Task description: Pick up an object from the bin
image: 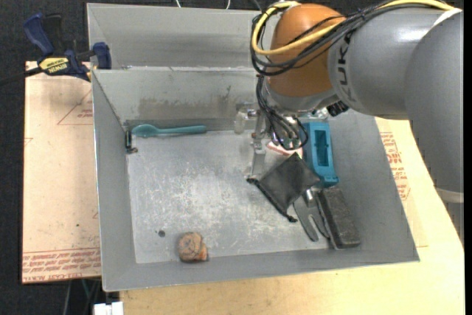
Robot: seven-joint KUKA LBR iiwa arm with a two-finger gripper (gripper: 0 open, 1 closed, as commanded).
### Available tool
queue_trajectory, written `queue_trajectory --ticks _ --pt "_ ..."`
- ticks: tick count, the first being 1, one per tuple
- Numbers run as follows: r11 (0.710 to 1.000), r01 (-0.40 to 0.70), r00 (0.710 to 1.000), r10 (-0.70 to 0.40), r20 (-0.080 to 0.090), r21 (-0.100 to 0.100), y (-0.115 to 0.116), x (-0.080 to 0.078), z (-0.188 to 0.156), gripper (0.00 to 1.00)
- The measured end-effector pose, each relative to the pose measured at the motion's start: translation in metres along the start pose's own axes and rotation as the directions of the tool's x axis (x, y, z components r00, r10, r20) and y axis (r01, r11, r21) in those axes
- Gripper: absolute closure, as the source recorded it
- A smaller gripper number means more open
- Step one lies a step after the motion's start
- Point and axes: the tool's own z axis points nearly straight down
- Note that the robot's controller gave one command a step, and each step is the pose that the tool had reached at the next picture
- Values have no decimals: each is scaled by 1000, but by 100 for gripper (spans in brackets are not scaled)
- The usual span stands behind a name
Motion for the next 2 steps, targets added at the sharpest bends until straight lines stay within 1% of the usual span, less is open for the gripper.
queue_trajectory --ticks 1,2 --pt "1000 -1 1000 1 6 0 0 -1 -5 0" --pt "998 -62 998 62 3 -2 -48 28 7 0"
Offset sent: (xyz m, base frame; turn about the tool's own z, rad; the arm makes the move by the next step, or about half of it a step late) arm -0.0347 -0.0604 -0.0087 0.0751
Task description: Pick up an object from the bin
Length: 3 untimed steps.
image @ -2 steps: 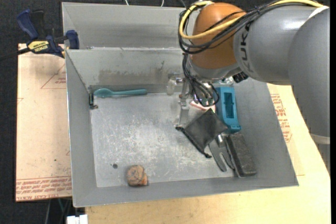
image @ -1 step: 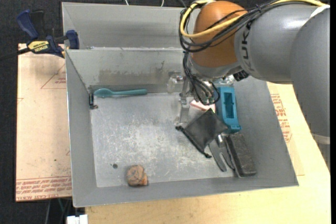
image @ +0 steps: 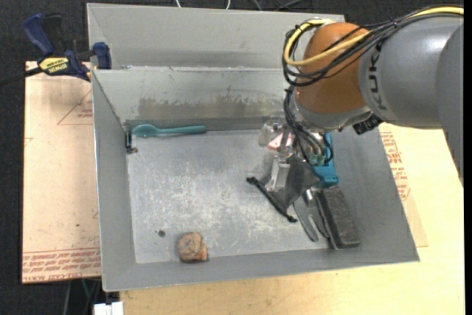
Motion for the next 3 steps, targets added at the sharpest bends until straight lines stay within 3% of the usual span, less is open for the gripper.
queue_trajectory --ticks 1,2,3 --pt "987 159 987 -159 9 0 -32 -26 22 0" --pt "987 161 987 -161 2 -1 -48 12 50 0" --pt "999 50 999 -50 14 -4 -78 -21 53 100"
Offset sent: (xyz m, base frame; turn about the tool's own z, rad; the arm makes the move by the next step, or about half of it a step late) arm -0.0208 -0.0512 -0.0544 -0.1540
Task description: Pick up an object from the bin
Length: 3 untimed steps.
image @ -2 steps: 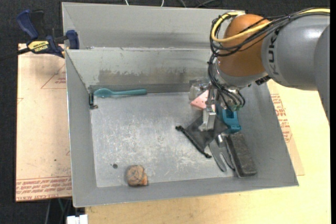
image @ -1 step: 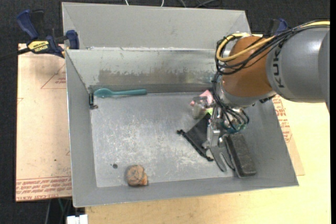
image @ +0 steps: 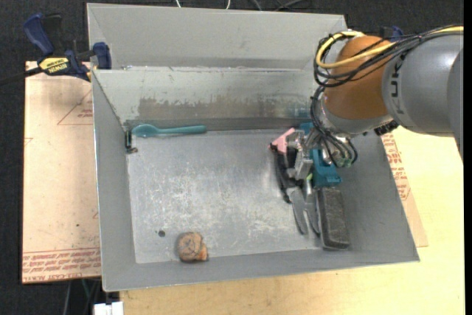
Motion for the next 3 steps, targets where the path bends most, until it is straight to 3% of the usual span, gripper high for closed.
queue_trajectory --ticks 1,3 --pt "1000 0 1000 0 0 0 0 0 0 100" --pt "990 144 990 -144 -6 -1 1 31 -125 100"
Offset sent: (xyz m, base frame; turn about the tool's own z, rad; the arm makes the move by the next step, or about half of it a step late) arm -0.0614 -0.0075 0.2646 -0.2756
